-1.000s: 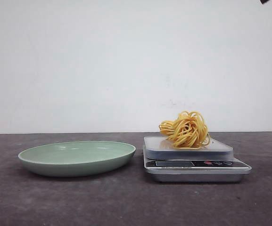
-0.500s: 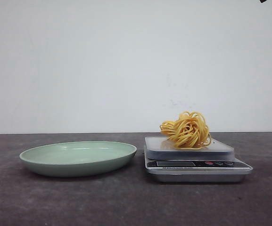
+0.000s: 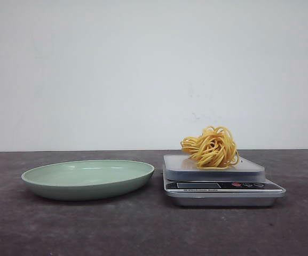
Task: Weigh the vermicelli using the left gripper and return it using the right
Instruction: 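Withdraw the left gripper upward away from the scale, then lower the right gripper onto the vermicelli on the scale and close it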
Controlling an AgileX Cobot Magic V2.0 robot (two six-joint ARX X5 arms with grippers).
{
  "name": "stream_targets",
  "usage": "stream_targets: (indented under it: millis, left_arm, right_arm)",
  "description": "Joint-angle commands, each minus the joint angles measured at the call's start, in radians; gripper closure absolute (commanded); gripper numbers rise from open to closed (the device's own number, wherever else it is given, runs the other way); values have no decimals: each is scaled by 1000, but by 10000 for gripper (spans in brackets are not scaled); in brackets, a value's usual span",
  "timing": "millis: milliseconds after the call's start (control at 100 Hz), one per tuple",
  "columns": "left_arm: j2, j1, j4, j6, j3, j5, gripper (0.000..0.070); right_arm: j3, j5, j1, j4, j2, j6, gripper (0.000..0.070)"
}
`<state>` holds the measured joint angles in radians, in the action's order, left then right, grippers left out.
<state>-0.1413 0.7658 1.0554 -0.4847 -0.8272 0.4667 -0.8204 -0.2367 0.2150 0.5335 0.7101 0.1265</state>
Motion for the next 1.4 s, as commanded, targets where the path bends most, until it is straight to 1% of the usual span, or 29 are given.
stream_targets:
  millis: [0, 80, 150, 280, 340, 490, 560, 750, 920, 1020, 1070, 1150, 1240, 1270, 1340, 1390]
  left_arm:
    - [16, 5, -40, -33, 21, 0, 390]
    - [21, 5, -66, -32, 46, 0, 390]
    - [18, 5, -90, -28, 49, 0, 390]
    - [18, 5, -115, -24, 49, 1, 391]
    - [18, 5, -110, -24, 49, 0, 391]
    - [18, 5, -106, -24, 49, 0, 390]
    - [18, 5, -106, -24, 49, 0, 390]
    - [18, 5, -105, -24, 49, 0, 390]
    - [18, 5, -101, -24, 49, 0, 390]
    - [18, 5, -96, -24, 49, 0, 390]
    - [18, 5, -93, -24, 49, 0, 390]
    - [18, 5, -83, -24, 49, 0, 390]
    - [18, 5, -72, -24, 49, 0, 390]
    - [18, 5, -68, -24, 49, 0, 390]
    - [18, 5, -56, -25, 49, 1, 390]
    - [18, 5, -55, -24, 50, 2, 390]
  right_arm:
    - [-14, -2, 24, -18, 25, -11, 27]
    - [-14, 2, 58, -36, 56, 1, 28]
    - [-14, 2, 87, -68, 93, 33, 30]
    - [-16, 2, 145, -140, 193, 99, 90]
    - [-26, 3, 168, -150, 256, 122, 95]
    - [-80, 11, 202, -148, 444, 138, 95]
    - [-114, 31, 216, -147, 530, 155, 95]
    - [-224, 61, 233, -117, 737, 166, 96]
    - [-326, 140, 257, -50, 879, 174, 107]
    - [-359, 146, 269, -37, 930, 179, 133]
    - [-365, 163, 276, -38, 943, 181, 170]
    - [-366, 182, 283, -37, 958, 185, 211]
    - [-366, 189, 289, -17, 966, 188, 276]
    - [-366, 190, 289, -7, 966, 189, 289]
    - [-366, 194, 291, 5, 966, 190, 296]
    - [-366, 193, 294, 6, 966, 196, 329]
